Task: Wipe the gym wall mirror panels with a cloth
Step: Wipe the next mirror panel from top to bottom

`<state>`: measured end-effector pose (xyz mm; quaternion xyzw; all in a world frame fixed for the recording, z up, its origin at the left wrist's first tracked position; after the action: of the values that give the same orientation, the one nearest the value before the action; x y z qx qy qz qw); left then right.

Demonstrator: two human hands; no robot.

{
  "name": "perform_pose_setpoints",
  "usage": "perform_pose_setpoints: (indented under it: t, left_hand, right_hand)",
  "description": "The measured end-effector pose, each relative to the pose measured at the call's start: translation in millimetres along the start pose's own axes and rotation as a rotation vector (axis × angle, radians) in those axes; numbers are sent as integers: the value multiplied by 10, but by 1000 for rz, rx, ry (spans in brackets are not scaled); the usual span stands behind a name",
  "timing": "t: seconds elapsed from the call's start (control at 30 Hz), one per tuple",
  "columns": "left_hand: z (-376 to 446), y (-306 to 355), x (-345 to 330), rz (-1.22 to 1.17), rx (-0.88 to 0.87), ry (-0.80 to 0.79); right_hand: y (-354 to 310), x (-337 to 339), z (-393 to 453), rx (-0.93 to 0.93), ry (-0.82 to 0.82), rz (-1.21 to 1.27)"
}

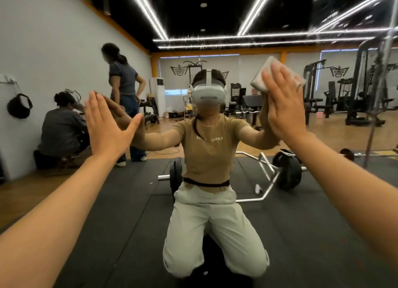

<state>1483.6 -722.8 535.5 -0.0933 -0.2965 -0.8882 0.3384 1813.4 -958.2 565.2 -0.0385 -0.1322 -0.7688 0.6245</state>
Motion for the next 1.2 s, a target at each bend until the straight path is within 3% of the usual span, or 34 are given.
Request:
perform_pose_setpoints:
  t: [0.1,0.23,0.33,0.47,0.7,0.87,0.97,1.1,1.2]
  left_hand:
    - [-8,-6,11,-10,-5,-3]
    - [-20,10,-6,-38,2,6]
    - [-20,12,-25,-46,-3,8]
    - [-7,-22,-43,-62,-15,22]
    - [-15,-10,-70,-65,-27,64]
    - [-13,1,-66,-88,-29,65]
    - [-5,-57,-72,-89,-43,62]
    - [15,-132,-63,-101,-77,31]
    - [18,-189,-47,-109,-106,0]
  right_hand:
    - [-229,-252,-884,19,-33,3]
    - [-434,-408,-2325,193,-292,-86]
    - [-395,-361,-2800,277,-435,-126]
    - [-291,-271,-2273,387,-486,-126]
    - [-523,-263,-177,169,-134,-96]
    - [-1011,-645,-303,79,-34,-20]
    - [-1252,-841,-1121,221,-172,9]
    - [-1405,-921,-2254,518,-538,-72]
    - [-1290,-864,-2303,665,-657,-130]
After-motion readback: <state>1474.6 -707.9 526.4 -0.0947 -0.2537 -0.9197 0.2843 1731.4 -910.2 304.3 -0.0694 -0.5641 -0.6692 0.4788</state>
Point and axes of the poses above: each hand's wrist, its own z-axis towards the middle knuckle, its own x-axis out of the back of the hand, y = z × x, the point moved 1 cm from there along z, towards the middle knuckle, and after that the axes turned 4 degrees about x, right-handed, at the moved point
